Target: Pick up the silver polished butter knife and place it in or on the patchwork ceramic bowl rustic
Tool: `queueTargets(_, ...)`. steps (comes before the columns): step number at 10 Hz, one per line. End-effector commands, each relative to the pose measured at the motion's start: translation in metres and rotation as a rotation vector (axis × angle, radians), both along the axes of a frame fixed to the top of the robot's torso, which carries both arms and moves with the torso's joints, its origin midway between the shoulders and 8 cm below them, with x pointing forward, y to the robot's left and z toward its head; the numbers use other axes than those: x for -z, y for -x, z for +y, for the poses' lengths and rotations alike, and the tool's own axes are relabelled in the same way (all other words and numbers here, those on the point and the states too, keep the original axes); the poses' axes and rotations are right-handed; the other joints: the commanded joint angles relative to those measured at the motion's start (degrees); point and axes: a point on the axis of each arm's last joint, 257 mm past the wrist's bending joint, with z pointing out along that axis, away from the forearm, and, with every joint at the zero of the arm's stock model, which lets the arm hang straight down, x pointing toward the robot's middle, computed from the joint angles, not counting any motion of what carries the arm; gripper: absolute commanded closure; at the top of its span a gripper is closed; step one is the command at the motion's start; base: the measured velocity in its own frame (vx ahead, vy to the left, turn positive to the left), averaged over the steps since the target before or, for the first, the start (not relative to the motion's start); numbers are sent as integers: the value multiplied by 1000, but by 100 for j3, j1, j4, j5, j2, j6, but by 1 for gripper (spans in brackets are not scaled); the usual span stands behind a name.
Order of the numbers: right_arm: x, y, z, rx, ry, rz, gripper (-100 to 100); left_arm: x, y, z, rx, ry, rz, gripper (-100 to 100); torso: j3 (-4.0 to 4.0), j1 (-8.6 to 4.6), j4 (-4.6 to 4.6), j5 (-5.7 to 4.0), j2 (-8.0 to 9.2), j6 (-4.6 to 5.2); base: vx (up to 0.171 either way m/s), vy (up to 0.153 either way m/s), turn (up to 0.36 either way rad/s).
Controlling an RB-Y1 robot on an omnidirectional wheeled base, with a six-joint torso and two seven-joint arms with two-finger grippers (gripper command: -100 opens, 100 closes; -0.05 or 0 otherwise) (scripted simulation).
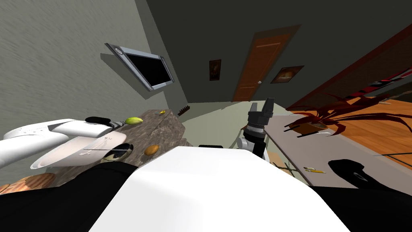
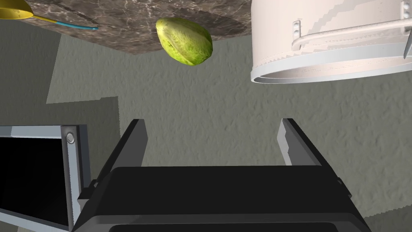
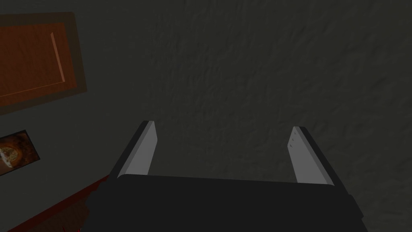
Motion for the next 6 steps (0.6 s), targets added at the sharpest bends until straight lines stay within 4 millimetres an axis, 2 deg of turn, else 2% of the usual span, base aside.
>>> queueTargets(1,0,0,0,0,0,0,0,0,0,0,0,0,0,0,0,0,0,0,0,0,0,0,0)
queueTargets(6,0,0,0,0,0,0,0,0,0,0,0,0,0,0,2,4,1,1,3,0,0,0,0)
